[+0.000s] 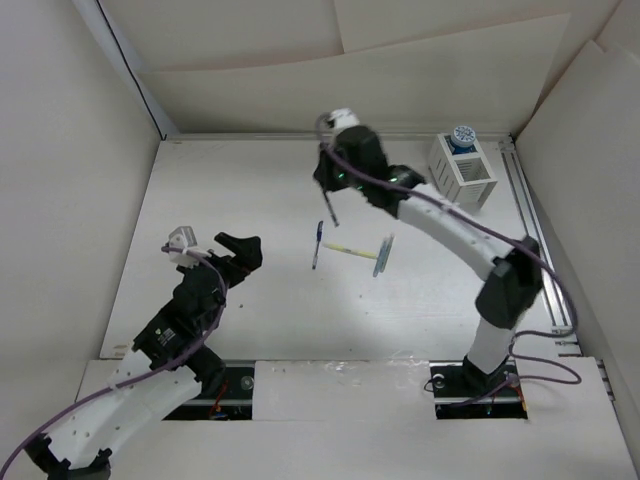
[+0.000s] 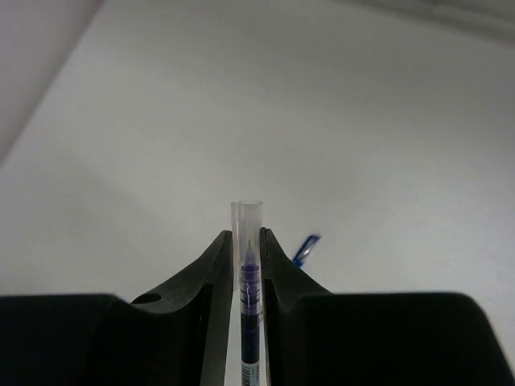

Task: Sort the stationery into containers
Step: Pick up the pen from the center of the board, then place the pen in the storage box.

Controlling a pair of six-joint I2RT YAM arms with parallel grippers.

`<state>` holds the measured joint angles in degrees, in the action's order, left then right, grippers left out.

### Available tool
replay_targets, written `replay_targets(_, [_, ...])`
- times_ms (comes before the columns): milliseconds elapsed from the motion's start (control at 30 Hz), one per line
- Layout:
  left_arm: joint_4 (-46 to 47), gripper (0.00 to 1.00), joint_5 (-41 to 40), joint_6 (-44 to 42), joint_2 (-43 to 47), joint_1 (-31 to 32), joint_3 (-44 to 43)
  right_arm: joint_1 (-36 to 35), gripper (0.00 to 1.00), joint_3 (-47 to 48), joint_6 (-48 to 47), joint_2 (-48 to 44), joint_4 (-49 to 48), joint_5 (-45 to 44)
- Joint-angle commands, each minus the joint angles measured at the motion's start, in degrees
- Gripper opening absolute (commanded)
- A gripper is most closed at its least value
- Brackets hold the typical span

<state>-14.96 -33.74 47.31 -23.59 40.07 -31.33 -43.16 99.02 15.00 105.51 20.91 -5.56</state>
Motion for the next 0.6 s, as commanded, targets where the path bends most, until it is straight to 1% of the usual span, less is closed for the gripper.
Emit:
replay_targets(0, [7.6,1.00,5.4,-2.0,-4.6,-0.1,0.8,9.3,0.05,-2.8,1.4,-11.3,-4.9,-0.4])
replay_targets(33, [9.4,1.00,8.5,-2.0,-5.9,-0.1,1.4,14.4,0.05,-4.0,2.4,-13.4,-7.2,-2.4])
replay_targets(100, [12.1,1.00,11.0,-3.7,-10.4,-0.1,2.1,19.3,0.05,-7.0,3.9,-18.2,-9.1,-6.3])
replay_targets(133, [14.6,1.00,13.8,-3.7,-11.8,-0.1,2.1,21.7,0.05,-7.7,4.7,-19.3,-10.4,-10.9])
replay_targets(167, [16.1,1.00,14.9,-4.7,-13.3,-0.1,2.8,26.1,0.05,-8.4,5.3,-20.0,-11.1,-12.7])
replay_targets(233, [19.5,1.00,16.9,-5.4,-17.3,-0.1,3.3,30.1,0.05,-10.1,7.1,-20.6,-13.4,-16.5])
replay_targets(267, [20.6,1.00,18.5,-6.0,-18.5,-0.1,3.3,33.7,0.05,-10.6,7.8,-20.6,-14.1,-18.8])
replay_targets(333, [22.5,1.00,19.8,-6.5,-21.6,0.4,3.3,37.2,0.05,-11.1,10.5,-18.3,-14.9,-18.8])
replay_targets(400, [25.1,1.00,21.2,-7.3,-23.5,0.4,3.8,40.7,0.05,-11.1,11.0,-16.7,-17.4,-20.0])
replay_targets(500, [26.9,1.00,22.5,-8.5,-27.1,0.4,3.8,43.4,0.05,-11.1,12.4,-12.5,-19.6,-22.8])
replay_targets(567, [27.6,0.97,22.5,-9.2,-29.7,0.4,3.8,44.2,0.05,-10.3,11.9,-9.4,-20.8,-24.7])
